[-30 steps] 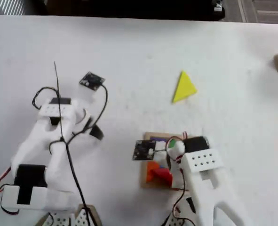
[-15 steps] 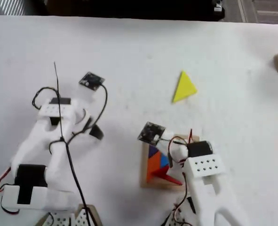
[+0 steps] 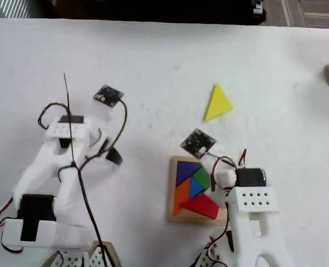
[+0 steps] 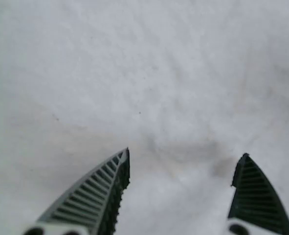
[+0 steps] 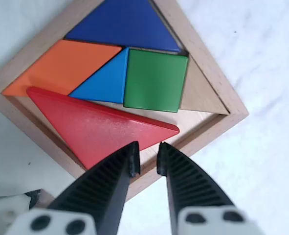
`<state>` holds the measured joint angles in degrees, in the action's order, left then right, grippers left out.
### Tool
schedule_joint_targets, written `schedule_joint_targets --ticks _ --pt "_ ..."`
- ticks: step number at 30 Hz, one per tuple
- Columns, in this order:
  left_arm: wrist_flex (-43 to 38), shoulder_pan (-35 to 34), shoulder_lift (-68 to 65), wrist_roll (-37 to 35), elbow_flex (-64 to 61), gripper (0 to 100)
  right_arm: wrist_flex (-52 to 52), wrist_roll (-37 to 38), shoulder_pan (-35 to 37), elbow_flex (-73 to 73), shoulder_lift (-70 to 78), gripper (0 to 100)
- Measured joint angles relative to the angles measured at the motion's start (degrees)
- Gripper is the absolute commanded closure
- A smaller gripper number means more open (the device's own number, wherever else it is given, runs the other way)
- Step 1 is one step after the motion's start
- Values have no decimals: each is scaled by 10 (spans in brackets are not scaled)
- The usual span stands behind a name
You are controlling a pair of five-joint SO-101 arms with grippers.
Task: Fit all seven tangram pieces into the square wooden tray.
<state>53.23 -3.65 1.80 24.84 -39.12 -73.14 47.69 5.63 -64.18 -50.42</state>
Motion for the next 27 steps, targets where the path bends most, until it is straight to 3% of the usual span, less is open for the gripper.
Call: schedule_joint_targets --ticks 6,17,27 --pt "0 0 0 0 0 668 -42 43 69 2 33 723" --pt "0 0 0 0 0 668 -25 47 225 -15 35 728" --pt "0 0 0 0 0 668 47 47 268 -81 38 729"
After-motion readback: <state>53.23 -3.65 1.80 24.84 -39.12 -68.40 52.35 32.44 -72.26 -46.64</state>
